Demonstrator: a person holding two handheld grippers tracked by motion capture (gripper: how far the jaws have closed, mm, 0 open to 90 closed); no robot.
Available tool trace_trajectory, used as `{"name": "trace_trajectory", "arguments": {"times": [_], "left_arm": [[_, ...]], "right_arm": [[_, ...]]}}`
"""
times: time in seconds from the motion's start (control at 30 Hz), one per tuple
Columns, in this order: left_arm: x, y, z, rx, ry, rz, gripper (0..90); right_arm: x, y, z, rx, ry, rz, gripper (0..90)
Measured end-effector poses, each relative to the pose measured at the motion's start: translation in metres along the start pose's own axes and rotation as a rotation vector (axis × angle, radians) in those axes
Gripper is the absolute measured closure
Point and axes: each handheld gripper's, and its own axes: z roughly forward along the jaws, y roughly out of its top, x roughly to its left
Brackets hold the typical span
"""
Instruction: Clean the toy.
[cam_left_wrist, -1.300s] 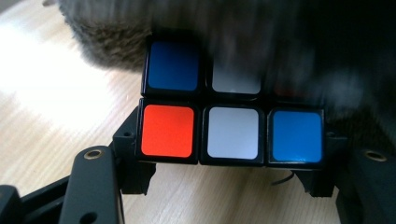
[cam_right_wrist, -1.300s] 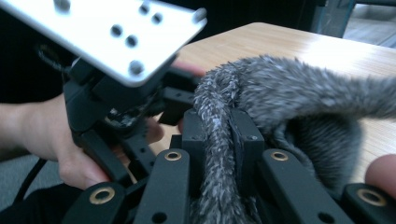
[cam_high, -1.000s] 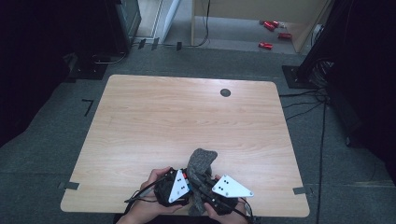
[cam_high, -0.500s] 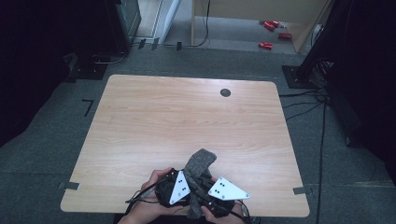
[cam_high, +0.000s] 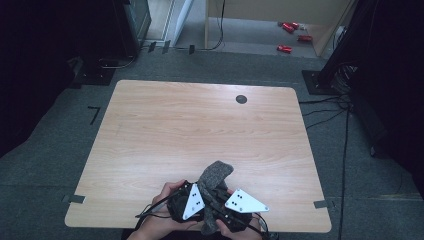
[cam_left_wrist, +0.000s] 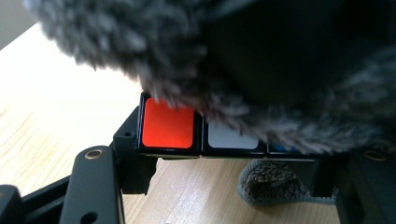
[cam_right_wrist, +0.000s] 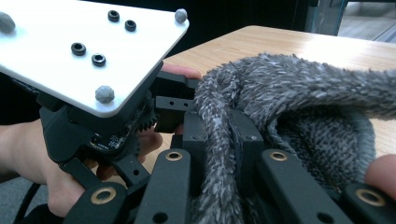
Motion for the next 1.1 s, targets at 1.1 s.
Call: {"name": "trace_trajectory", "arguments": {"times": [1.1], "left_arm": [[0.006, -0.001, -0.010, -0.082, -0.044, -0.020, 34.8]], "right_arm": [[-0.033, 0.005, -0.020, -0.083, -0.092, 0.120, 79.7]]}}
